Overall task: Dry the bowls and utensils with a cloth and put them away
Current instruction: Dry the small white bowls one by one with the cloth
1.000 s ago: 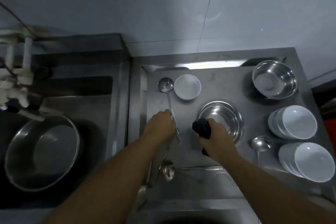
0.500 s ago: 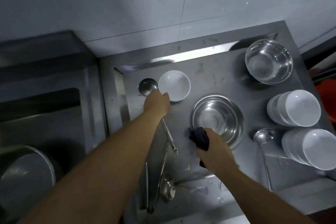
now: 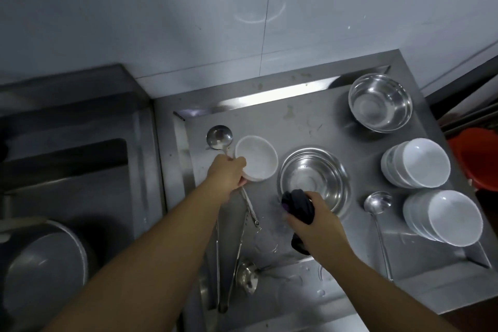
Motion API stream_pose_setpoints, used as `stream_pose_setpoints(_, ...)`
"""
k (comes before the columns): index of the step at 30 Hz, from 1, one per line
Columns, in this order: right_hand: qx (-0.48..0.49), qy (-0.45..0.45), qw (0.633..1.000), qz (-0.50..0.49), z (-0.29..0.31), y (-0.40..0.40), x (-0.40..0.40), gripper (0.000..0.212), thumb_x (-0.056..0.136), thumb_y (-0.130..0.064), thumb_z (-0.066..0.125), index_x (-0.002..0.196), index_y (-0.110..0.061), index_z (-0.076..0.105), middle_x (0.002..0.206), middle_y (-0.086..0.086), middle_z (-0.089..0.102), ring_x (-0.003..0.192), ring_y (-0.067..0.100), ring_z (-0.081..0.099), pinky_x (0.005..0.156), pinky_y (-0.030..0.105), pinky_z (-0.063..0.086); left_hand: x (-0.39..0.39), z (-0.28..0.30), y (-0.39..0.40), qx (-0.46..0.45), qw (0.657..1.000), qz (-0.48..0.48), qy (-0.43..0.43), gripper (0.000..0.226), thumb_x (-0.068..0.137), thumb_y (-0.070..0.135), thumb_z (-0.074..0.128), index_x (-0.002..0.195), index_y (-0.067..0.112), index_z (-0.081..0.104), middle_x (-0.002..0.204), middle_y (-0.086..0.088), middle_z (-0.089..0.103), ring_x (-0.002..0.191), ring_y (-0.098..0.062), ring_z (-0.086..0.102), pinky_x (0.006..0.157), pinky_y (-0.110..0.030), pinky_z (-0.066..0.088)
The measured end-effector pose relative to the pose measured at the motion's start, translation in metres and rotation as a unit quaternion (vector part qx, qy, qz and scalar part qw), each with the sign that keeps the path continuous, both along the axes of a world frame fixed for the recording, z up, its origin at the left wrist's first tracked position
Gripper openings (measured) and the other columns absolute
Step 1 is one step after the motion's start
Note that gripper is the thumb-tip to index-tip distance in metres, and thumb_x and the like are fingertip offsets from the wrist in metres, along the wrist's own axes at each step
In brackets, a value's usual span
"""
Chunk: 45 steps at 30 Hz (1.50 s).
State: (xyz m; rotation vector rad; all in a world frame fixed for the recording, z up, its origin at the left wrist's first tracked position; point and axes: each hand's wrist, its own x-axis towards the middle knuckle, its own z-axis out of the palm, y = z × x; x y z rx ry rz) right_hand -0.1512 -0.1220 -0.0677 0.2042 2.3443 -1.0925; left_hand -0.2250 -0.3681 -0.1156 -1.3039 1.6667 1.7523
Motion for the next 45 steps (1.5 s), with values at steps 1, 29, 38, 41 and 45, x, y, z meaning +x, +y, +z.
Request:
stream_pose_setpoints(1, -0.024, 0.007, 1.0, -0.017, 0.008, -0.002, -0.002, 0.039, 0.087, -0.05, 0.078, 0.118, -0.049, 0.054, 0.088, -0.015, 0.069, 0.076, 0.005, 0.07, 0.065, 0.03, 0.063, 0.01, 0.006, 0.001, 0.0, 1.0, -0.004, -0.001, 0.03, 0.094, 0.019, 0.069, 0.119, 0.005, 0.062, 0.115, -0.017, 0.066, 0.101, -0.03, 0.07, 0.074, -0.041, 0.067)
stream_pose_setpoints(29, -0.214, 0.331, 0.888, 0.236, 0.238, 0.048, 0.055, 0.035, 0.092, -0.049, 0.055, 0.127, -0.046, 0.059, 0.117, -0.028, 0.063, 0.11, 0.002, 0.062, 0.086, 0.008, 0.045, 0.213, 0.28, 0.141, 0.192, 0.929, 0.013, 0.317, 0.104, 0.075, 0.073, 0.076, 0.155, 0.014, 0.046, 0.15, -0.021, 0.059, 0.14, -0.043, 0.055, 0.115, -0.057, 0.047)
stream_pose_setpoints(38, -0.18, 0.397, 0.838, 0.328, 0.271, 0.014, 0.06, 0.044, 0.097, -0.016, 0.069, 0.139, -0.031, 0.069, 0.142, -0.023, 0.062, 0.13, 0.004, 0.059, 0.109, 0.032, 0.05, 0.227, 0.298, 0.121, 0.255, 0.887, 0.053, 0.382, 0.082, 0.088, 0.068, 0.062, 0.151, 0.016, 0.051, 0.146, -0.022, 0.062, 0.136, -0.041, 0.06, 0.108, -0.059, 0.052)
stream_pose_setpoints(41, -0.084, 0.454, 0.8, 0.384, 0.285, -0.004, 0.057, 0.044, 0.1, -0.017, 0.069, 0.142, -0.03, 0.066, 0.147, -0.014, 0.061, 0.129, 0.017, 0.06, 0.11, 0.037, 0.049, 0.231, 0.302, 0.103, 0.254, 0.881, 0.061, 0.396, 0.084, 0.085, 0.069, 0.069, 0.15, 0.018, 0.054, 0.144, -0.021, 0.064, 0.133, -0.042, 0.062, 0.104, -0.059, 0.055)
stream_pose_setpoints(45, 0.024, 0.432, 0.796, 0.423, 0.307, -0.027, 0.06, 0.036, 0.106, -0.029, 0.056, 0.141, -0.035, 0.065, 0.143, -0.015, 0.062, 0.121, 0.015, 0.061, 0.099, 0.031, 0.051, 0.233, 0.31, 0.082, 0.176, 0.895, 0.047, 0.406, 0.108, 0.063, 0.073, 0.088, 0.151, 0.019, 0.052, 0.141, -0.02, 0.065, 0.128, -0.042, 0.066, 0.099, -0.061, 0.058)
